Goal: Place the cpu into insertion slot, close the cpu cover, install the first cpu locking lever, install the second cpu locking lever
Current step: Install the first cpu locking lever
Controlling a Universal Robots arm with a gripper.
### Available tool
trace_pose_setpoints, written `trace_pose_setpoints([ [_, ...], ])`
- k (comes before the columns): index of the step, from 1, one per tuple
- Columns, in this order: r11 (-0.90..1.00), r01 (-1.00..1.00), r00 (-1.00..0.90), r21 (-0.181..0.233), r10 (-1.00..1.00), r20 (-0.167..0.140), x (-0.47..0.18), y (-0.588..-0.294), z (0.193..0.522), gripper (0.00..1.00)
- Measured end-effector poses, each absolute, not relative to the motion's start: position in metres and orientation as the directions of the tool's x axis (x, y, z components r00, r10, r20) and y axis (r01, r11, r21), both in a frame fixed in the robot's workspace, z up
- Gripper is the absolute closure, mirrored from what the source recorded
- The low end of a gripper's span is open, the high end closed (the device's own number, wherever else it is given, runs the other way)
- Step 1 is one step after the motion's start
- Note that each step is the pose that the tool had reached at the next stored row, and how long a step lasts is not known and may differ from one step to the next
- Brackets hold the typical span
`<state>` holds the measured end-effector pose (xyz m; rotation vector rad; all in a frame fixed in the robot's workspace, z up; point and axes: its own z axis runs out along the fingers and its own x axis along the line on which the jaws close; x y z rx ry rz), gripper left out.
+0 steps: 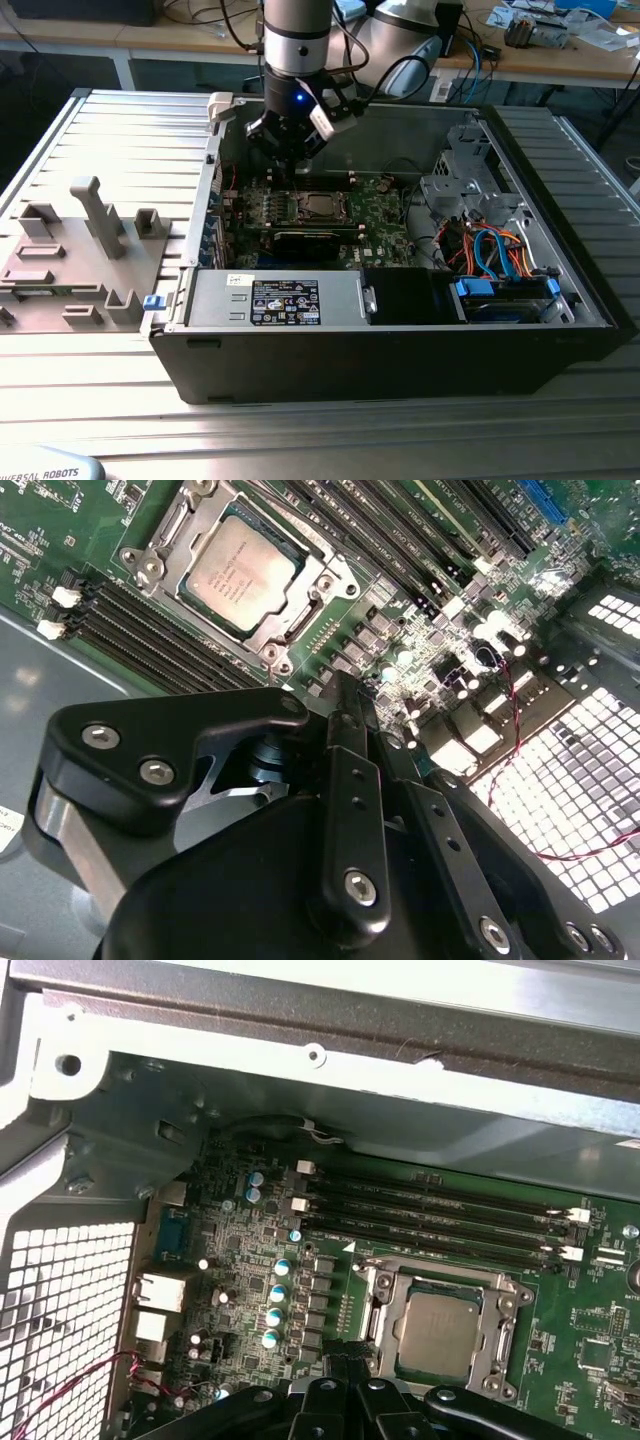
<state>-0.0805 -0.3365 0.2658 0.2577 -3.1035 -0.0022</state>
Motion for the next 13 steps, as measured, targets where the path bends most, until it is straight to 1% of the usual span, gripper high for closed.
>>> trace_pose_setpoints([
  [13, 0.986, -0.165, -0.986, 0.004, -0.165, 0.027, -0.0831, -0.3365, 0.2658, 0.89],
])
